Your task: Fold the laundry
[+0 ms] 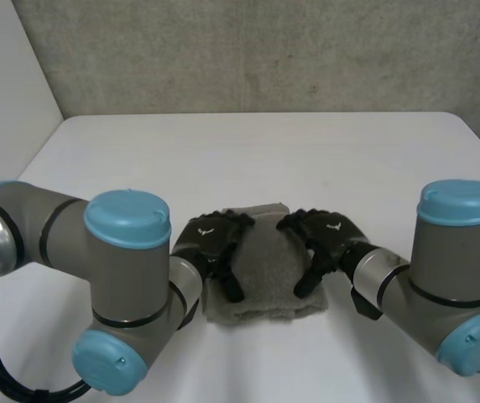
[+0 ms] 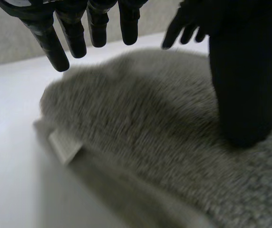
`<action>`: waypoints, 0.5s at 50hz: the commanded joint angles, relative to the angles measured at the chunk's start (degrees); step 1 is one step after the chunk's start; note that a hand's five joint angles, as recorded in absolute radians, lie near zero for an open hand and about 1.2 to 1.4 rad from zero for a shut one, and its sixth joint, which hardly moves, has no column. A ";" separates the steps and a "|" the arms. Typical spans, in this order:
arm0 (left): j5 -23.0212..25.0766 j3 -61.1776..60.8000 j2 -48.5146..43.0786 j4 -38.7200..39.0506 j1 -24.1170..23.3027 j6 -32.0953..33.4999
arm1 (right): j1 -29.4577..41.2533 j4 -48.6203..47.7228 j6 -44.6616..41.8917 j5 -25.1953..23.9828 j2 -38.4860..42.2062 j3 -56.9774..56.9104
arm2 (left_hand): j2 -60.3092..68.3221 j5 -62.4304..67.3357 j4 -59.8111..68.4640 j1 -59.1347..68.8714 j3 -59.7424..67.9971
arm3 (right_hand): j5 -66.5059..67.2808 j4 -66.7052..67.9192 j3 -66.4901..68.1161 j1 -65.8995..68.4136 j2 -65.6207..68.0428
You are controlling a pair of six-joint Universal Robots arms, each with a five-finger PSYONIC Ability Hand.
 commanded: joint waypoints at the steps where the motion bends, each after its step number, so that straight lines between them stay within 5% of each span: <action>1: -5.42 -3.50 -0.59 0.52 0.99 3.42 | 1.73 -0.52 -4.71 0.28 2.86 -0.18 | 1.10 -1.25 0.95 0.28 0.76 | -3.29 -3.52 -2.13 -2.40 -3.30; 11: -5.42 -6.15 5.20 1.22 1.26 7.47 | 3.41 -0.44 -7.27 1.60 1.54 -1.68 | 0.55 -1.80 0.40 -0.28 0.21 | -3.29 -3.52 -2.13 -2.40 -3.30; 16: -5.34 -5.45 12.69 1.05 1.26 7.38 | 2.70 -0.61 -6.39 3.01 -7.78 -1.76 | 0.55 -1.80 0.40 -0.28 0.21 | -3.29 -3.52 -2.13 -2.40 -3.30; 25: -5.07 4.20 26.65 -4.81 7.74 7.56 | -1.51 1.57 -6.21 17.93 -25.51 -5.36 | 1.10 -1.25 0.95 0.27 0.76 | -3.29 -3.52 -2.13 -2.40 -3.30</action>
